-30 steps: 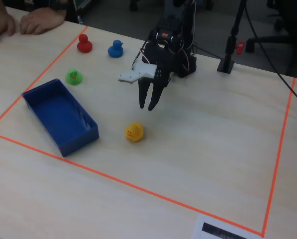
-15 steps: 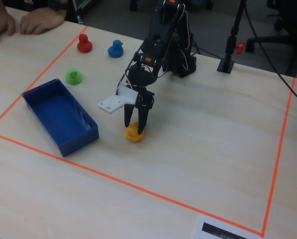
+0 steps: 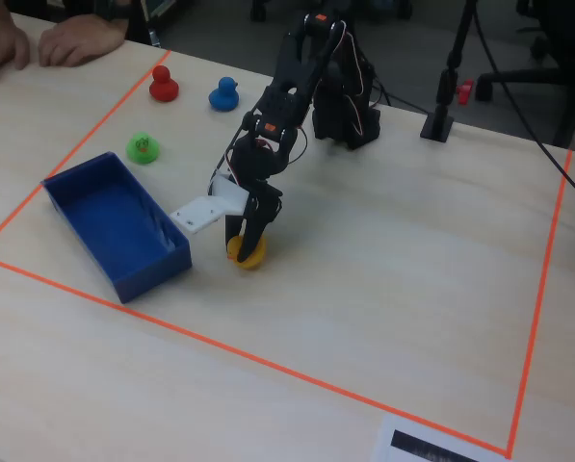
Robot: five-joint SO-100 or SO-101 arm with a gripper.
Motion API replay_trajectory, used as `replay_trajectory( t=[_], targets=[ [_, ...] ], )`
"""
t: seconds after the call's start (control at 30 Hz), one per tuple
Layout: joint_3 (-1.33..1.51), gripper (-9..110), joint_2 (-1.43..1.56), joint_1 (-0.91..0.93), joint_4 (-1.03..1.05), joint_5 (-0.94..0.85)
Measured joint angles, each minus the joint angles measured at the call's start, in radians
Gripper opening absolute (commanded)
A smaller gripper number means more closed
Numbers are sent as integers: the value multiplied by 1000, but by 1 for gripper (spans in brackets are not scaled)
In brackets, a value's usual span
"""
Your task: Grasp yellow duck and put it into box.
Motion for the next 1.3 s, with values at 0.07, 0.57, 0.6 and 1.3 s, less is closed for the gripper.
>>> replay_trajectory(
  t=[0.07,0.57,0.6,1.3],
  targets=[
    [-5,0,0,8,11,0],
    [-193,0,232,95,218,161],
    [-215,0,233,104,222,161],
    [-894,0,-453,354,181,69]
  ],
)
